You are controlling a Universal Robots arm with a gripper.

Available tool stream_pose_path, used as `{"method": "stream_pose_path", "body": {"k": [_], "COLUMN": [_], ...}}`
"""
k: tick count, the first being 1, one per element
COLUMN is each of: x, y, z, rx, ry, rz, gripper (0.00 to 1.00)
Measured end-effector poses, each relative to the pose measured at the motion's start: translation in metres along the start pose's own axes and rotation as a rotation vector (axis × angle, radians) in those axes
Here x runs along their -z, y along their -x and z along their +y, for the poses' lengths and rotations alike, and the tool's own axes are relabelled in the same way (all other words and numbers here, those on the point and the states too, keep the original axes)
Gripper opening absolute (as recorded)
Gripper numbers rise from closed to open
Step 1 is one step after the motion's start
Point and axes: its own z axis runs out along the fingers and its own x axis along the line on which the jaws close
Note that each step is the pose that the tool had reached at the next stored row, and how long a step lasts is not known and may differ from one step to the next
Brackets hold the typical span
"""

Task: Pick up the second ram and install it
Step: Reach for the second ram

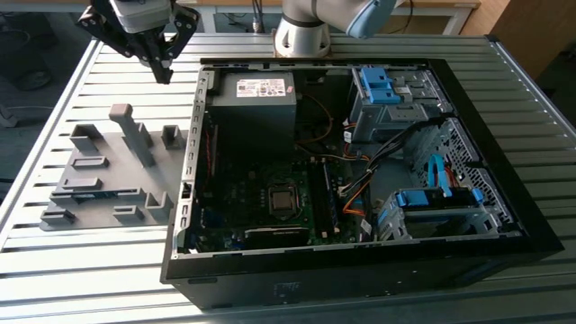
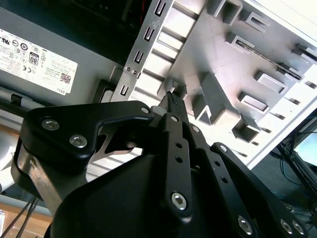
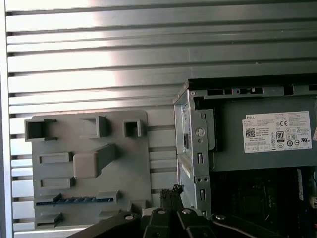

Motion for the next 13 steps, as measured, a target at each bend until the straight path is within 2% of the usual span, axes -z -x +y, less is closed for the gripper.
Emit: {"method": "stream_pose_path", "body": {"k": [13], "x": [0.0001], "y": [-0.0035], "z": [-0.0006], "rx": [0.000], "ry": [0.0000], "rz": [0.0000], "gripper": [0.11]}}
